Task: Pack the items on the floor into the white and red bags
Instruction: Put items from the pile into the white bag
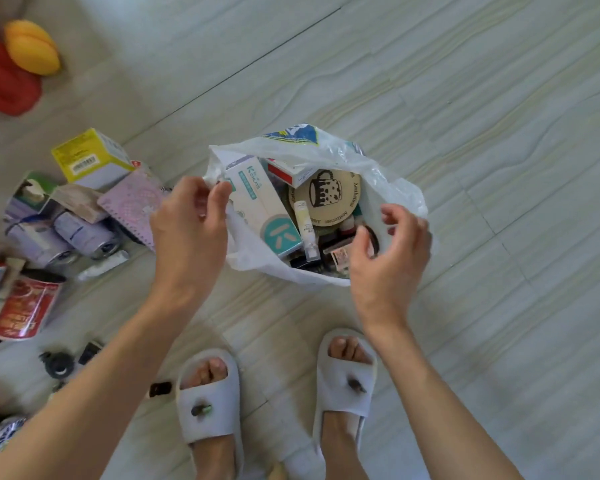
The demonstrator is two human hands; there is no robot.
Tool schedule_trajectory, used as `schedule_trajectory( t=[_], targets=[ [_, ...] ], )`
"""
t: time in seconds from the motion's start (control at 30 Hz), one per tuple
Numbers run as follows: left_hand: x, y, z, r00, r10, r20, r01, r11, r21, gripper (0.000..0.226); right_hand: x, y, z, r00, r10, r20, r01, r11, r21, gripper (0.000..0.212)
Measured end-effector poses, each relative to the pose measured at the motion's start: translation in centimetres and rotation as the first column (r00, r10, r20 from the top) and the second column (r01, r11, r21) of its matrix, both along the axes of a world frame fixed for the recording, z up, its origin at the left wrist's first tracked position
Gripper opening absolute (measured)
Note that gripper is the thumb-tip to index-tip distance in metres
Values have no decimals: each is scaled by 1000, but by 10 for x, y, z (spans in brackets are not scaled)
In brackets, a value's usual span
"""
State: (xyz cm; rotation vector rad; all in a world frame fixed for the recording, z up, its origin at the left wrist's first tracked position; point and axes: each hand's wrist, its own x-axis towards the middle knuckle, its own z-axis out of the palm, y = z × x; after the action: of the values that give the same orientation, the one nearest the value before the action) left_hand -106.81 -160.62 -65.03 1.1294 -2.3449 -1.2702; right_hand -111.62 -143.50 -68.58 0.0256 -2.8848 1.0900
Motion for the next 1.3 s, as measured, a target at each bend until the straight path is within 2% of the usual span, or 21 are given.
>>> schedule_trajectory(
  t=[0.03,0.07,0.13,0.17,0.23,0.3,0.37,0.4,0.47,0.57,0.67,0.8,0.97,1.1,1.2,1.3],
  targets=[
    [1,-4,0,1000,-25,3,25,1000,13,18,-10,11,1,994,-53,-94,65,989,130,43],
    [2,-6,0,999,-51,6,51,998,35,18,-21,22,-1,990,-118,-71,131,965,226,54],
    [5,-6,-1,995,-95,5,94,992,87,18,-39,43,-6,962,-195,190,112,920,376,63],
    [4,-6,-2,994,-112,0,111,989,99,18,-43,50,-8,924,-186,333,48,923,382,54],
    [-2,-6,-1,988,-151,22,149,986,70,19,-46,53,-6,834,-74,547,-19,986,163,25],
    [-12,-6,3,978,-202,49,201,979,24,23,-50,44,6,793,52,607,44,989,-142,23],
    [-22,-4,11,971,-236,46,235,972,17,25,-61,33,26,803,103,588,121,936,-329,24],
    [-29,-4,15,970,-241,40,241,970,16,24,-73,27,36,823,106,557,126,924,-362,23],
    [-46,-7,23,974,-225,30,224,974,6,24,-99,12,56,878,111,466,60,940,-336,23],
    [-72,-21,38,982,-187,-30,183,978,-99,26,-140,-13,87,937,172,304,-90,960,-267,19],
    [-98,-38,63,985,-137,-107,117,978,-174,29,-171,-28,111,969,168,179,-120,960,-253,22],
    [-113,-42,69,974,-137,-180,127,990,-64,23,-182,-25,111,984,93,153,-29,926,-378,15],
    [-106,-36,58,973,-158,-166,177,978,109,14,-167,-23,98,978,166,126,-106,916,-387,11],
    [-86,-35,64,977,-187,-100,202,965,168,15,-139,-26,95,969,194,152,-133,931,-341,23],
    [-53,-30,82,963,-267,-38,269,961,66,49,-104,-23,106,974,200,106,-181,969,-166,25],
    [-1,-27,113,927,-374,18,369,905,-212,60,-57,-20,133,938,342,55,-334,934,-127,34]
  ],
)
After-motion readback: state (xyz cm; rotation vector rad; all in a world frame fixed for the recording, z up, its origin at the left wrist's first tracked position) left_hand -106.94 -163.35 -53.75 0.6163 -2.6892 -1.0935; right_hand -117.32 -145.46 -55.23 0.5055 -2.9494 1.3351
